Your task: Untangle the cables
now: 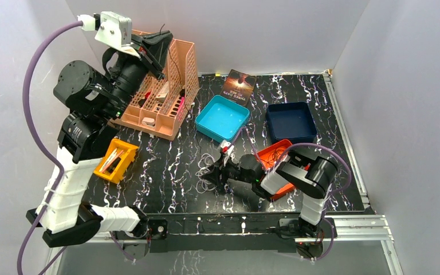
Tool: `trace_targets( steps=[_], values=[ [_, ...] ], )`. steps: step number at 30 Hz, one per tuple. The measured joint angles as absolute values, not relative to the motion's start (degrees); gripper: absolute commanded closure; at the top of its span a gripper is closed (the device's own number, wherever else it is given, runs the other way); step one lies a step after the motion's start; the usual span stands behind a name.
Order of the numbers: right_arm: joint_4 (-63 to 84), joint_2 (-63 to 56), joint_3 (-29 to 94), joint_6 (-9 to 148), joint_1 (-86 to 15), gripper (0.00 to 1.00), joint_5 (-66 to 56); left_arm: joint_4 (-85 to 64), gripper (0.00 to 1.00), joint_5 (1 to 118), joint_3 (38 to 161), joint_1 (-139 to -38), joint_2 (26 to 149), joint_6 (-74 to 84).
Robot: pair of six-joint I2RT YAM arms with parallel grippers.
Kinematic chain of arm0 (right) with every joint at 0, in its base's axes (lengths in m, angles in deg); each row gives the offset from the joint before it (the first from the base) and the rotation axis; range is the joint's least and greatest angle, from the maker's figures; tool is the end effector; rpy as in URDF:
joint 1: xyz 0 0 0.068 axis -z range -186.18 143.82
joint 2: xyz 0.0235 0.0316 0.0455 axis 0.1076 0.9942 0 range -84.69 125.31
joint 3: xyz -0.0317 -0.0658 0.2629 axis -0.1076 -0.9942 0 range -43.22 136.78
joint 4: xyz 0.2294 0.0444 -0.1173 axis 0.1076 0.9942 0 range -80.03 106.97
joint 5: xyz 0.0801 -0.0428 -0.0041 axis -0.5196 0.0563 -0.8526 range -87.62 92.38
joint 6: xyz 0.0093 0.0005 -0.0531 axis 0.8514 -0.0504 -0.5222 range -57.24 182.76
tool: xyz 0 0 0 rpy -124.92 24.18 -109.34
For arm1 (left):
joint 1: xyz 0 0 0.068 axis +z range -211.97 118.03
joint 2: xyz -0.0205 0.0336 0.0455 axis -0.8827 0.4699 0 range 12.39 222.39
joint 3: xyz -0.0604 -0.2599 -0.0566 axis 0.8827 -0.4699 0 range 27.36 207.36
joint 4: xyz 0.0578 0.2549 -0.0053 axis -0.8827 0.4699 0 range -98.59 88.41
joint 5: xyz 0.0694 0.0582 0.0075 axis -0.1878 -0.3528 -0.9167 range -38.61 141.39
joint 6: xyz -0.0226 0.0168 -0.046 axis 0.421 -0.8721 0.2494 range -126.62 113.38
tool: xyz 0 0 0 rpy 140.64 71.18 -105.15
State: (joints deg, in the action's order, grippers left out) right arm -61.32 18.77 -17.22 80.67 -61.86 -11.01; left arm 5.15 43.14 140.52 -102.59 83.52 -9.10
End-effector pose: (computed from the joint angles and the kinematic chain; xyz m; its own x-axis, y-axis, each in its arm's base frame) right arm 0.1629 0.2534 0.1325 -0.3448 0.0257 -0.9383 -0.8694 0.3682 0.3295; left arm 0.1344 -0.1086 0.6236 0.3832 -0.2722 -0.8827 0.5323 0.8460 -0.0297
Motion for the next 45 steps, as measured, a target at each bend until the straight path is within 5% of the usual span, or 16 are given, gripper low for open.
trace_targets(
  steps=[11, 20, 34, 45],
  values=[
    [-66.3, 17.6, -26.2, 83.1, -62.6, 0.37, -7.7, -1.7, 1.0, 39.1, 146.8, -102.6, 86.6, -18.7],
    [-54.3, -4.4, -28.6, 78.4, -62.6, 0.39, -3.7, -2.2, 1.0, 39.0, 144.7, -102.6, 86.3, -19.3],
    [-30.8, -34.2, -30.1, 72.2, -62.6, 0.3, 3.8, -2.5, 1.0, 40.4, 136.1, -102.6, 82.6, -17.3],
    [-32.2, -20.1, -10.6, 61.5, -62.0, 0.32, 0.9, -2.5, 1.0, 41.7, 133.7, -102.6, 80.0, -14.9]
  ],
)
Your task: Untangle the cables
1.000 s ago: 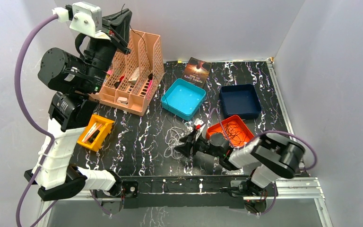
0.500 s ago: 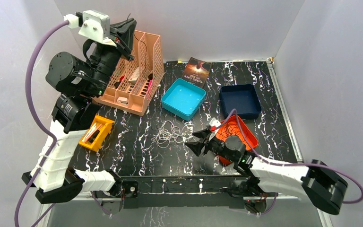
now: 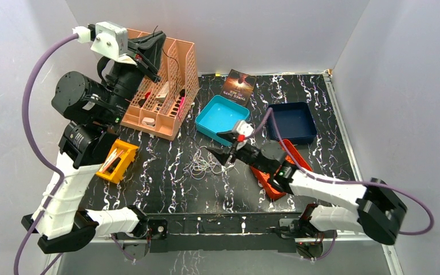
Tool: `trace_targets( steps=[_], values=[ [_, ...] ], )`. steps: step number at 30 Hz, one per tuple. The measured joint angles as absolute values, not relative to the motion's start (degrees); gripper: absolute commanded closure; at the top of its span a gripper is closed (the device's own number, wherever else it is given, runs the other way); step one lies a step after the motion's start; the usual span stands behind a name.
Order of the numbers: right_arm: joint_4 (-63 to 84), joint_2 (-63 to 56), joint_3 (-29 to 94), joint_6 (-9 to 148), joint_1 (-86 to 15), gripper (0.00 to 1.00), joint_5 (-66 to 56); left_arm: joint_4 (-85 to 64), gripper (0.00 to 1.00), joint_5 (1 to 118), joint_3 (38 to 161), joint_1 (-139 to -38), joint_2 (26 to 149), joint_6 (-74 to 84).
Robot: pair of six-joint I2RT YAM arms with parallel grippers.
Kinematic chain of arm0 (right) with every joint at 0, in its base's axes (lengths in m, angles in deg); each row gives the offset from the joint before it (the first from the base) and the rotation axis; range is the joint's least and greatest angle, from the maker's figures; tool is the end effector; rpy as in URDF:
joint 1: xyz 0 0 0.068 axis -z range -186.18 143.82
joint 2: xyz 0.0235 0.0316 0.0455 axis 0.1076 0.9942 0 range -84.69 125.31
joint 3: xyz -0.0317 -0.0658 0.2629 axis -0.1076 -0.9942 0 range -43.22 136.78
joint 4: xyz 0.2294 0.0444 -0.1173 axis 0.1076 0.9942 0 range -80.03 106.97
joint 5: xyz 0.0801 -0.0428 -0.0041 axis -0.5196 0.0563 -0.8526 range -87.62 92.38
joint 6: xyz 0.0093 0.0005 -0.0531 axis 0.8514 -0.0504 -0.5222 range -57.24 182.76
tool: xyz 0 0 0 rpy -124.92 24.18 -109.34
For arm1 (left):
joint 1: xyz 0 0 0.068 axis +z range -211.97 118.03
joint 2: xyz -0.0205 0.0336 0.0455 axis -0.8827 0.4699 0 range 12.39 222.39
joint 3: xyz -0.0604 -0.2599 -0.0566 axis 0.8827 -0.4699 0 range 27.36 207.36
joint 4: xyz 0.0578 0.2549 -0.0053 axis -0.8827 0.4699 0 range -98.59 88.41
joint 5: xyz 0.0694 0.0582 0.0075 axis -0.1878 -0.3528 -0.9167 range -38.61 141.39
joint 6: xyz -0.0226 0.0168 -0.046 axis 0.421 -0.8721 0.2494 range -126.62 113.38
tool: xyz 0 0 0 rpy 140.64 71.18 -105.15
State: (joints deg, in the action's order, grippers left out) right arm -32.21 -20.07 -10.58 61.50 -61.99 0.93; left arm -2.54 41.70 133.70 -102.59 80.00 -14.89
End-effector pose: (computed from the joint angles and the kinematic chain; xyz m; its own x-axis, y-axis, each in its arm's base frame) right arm 0.1421 0.2108 0.2926 0.1179 0.1345 -0.9839 -0.8386 0.5441 -0.0261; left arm 0.1290 -0.1029 0.6165 0.4825 -0.2269 -0.8460 0.4697 0.8823 0.0312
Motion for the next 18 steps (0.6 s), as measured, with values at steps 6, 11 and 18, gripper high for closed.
trace_targets(
  steps=[6, 11, 18],
  values=[
    [-34.4, -7.2, -6.1, 59.5, -60.7, 0.32, -4.7, -2.5, 1.0, 42.2, 133.7, -102.6, 79.8, -14.2],
    [-35.6, -1.7, -2.4, 59.5, -60.5, 0.33, -8.4, -2.4, 1.0, 42.6, 133.7, -102.6, 79.8, -14.0],
    [-38.6, 3.5, 1.4, 60.2, -60.0, 0.39, -11.8, -2.3, 1.0, 42.9, 133.7, -102.6, 79.8, -13.8]
  ],
)
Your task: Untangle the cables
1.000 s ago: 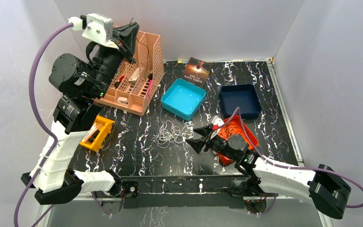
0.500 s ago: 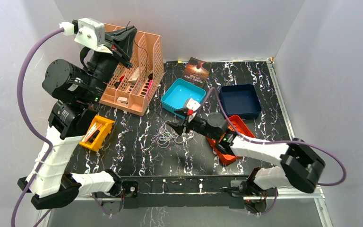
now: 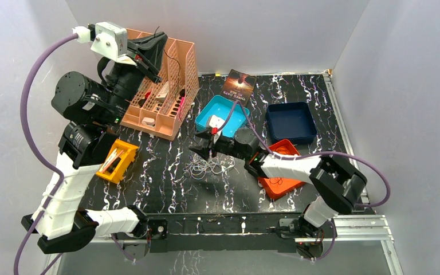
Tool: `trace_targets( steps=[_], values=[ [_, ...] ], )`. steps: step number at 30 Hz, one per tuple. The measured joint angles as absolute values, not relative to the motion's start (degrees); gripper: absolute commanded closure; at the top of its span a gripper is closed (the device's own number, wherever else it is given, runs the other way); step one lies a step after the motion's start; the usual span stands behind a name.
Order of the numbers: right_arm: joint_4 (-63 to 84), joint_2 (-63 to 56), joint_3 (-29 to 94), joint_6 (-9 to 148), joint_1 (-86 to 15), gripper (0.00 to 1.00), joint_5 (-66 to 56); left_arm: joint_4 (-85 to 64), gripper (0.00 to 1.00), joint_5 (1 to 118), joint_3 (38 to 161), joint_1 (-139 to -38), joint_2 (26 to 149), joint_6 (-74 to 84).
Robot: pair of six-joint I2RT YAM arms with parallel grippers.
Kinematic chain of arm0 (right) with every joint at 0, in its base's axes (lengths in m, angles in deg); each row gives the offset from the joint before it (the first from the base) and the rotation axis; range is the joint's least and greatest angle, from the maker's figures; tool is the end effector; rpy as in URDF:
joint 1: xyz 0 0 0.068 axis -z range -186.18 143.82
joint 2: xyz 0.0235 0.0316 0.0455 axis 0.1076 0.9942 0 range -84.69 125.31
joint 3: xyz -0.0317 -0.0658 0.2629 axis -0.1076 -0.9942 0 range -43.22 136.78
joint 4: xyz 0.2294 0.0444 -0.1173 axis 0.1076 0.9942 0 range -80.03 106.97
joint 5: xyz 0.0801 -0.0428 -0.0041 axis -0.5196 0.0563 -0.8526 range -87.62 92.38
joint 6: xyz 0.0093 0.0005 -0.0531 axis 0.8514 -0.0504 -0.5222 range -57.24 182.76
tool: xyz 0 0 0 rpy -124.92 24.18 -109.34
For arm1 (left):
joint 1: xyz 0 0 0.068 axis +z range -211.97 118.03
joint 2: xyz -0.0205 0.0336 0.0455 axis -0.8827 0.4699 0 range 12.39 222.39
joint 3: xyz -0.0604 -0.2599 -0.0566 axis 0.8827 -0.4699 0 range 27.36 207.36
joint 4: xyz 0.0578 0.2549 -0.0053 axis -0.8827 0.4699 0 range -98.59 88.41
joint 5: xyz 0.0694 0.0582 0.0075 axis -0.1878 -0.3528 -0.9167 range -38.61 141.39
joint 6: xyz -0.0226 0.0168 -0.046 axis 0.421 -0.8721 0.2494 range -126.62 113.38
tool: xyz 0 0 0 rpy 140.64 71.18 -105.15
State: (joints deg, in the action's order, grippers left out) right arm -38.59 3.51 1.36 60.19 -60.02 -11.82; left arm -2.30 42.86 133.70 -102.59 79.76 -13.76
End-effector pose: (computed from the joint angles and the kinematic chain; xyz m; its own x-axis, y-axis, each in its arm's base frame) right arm 0.1926 0.2785 0.2612 0.0922 0.0526 -0.9943 -0.9237 0.3773 -0.0657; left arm 0.1272 -0.1023 0.6168 0.4750 -0.2453 -0.8451 0.4939 0.8692 0.0253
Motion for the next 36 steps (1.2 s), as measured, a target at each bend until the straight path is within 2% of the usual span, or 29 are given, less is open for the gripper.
trace_targets(
  steps=[10, 13, 16, 18, 19, 23, 31, 36],
  values=[
    [-38.9, 9.5, 5.1, 63.1, -58.3, 0.85, -12.5, -2.0, 1.0, 42.6, 132.5, -102.6, 77.8, -13.2],
    [-36.4, 8.5, 5.2, 64.1, -57.9, 0.94, -10.6, -2.0, 1.0, 41.3, 129.2, -102.6, 75.2, -12.5],
    [-31.9, 4.9, 5.2, 64.9, -57.6, 1.0, -7.9, -2.0, 1.0, 39.3, 123.2, -102.6, 71.1, -10.9],
    [-29.0, 0.3, 4.7, 65.7, -57.6, 1.0, -5.7, -1.7, 1.0, 37.6, 117.4, -102.6, 67.9, -8.7],
    [-27.2, -5.6, 4.2, 66.9, -57.6, 1.0, -3.5, -1.3, 1.0, 36.9, 115.4, -102.6, 67.0, -7.9],
    [-25.8, -13.1, 3.5, 69.2, -57.6, 1.0, -1.3, -1.1, 1.0, 35.4, 102.8, -102.6, 62.2, -0.7],
    [-17.5, -21.0, 3.5, 73.1, -57.6, 1.0, 2.8, 0.8, 0.63, 33.6, 86.4, -102.6, 59.5, 10.0],
    [-8.4, -21.2, 7.9, 74.0, -57.6, 1.0, 6.9, 1.7, 0.41, 31.7, 83.8, -102.6, 57.3, 12.5]
  ],
)
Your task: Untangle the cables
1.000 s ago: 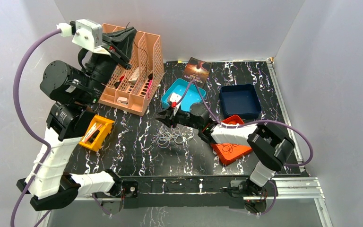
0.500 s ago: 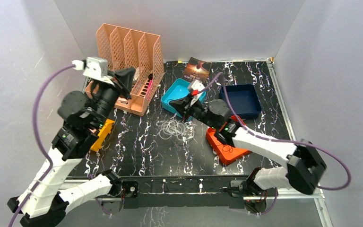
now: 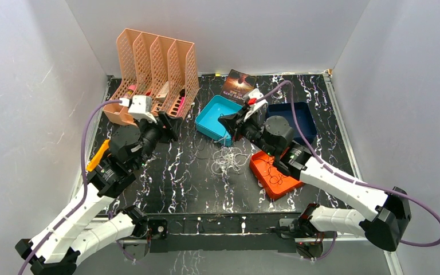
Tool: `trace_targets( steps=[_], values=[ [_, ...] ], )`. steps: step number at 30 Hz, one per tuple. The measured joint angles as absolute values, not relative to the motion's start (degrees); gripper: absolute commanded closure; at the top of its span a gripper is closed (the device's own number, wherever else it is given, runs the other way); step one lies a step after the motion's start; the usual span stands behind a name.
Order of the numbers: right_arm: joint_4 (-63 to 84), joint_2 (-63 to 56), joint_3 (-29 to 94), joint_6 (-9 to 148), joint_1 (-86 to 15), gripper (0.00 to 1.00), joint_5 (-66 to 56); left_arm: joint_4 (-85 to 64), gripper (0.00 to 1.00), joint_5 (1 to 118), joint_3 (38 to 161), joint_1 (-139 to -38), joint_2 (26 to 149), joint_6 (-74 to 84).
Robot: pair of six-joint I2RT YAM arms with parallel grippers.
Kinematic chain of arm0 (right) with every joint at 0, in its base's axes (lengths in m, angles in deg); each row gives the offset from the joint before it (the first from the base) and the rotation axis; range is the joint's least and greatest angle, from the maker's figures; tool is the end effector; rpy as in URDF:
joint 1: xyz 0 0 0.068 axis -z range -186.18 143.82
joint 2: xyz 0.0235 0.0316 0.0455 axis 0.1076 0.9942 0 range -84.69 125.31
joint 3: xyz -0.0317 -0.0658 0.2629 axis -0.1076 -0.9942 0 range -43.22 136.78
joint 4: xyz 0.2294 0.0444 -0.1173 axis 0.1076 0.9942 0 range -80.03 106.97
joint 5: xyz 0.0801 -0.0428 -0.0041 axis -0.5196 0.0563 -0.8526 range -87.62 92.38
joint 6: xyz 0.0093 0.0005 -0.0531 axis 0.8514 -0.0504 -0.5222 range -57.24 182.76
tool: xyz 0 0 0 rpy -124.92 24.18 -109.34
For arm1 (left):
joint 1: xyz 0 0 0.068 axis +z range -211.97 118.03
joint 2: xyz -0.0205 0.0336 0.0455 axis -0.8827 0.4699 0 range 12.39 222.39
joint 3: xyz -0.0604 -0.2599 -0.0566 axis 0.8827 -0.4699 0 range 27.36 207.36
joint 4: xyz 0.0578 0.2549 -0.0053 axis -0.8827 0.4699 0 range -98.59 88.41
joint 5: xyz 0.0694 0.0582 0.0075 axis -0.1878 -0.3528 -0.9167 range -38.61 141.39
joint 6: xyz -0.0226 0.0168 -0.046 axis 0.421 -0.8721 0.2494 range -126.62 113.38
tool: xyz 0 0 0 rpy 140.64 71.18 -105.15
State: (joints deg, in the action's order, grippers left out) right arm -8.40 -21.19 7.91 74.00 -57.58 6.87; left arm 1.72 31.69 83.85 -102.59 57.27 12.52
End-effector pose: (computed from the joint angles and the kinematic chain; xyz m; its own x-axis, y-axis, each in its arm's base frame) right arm 0.1663 0.2040 0.3674 -0.0786 0.2132 -0.9738 -0.7293 0.6537 0.2019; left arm 0.1356 -0.1006 0.4103 -0.1008 -0.3202 -0.9420 0.3431 0.8775 -0.3350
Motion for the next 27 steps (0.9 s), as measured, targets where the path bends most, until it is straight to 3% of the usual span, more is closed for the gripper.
trace_targets(
  steps=[9, 18, 27],
  values=[
    [-1.8, -21.3, 15.7, 77.2, -57.6, 1.0, 14.8, 0.5, 0.02, 30.9, 77.3, -102.6, 55.2, 16.6],
    [3.8, -21.6, 21.6, 82.7, -57.6, 1.0, 28.2, 1.3, 0.02, 31.4, 70.2, -102.6, 51.9, 21.1],
    [7.1, -21.3, 26.0, 89.5, -57.6, 1.0, 29.3, -22.4, 0.02, 44.5, 50.4, -102.6, 48.6, 19.5]
  ],
)
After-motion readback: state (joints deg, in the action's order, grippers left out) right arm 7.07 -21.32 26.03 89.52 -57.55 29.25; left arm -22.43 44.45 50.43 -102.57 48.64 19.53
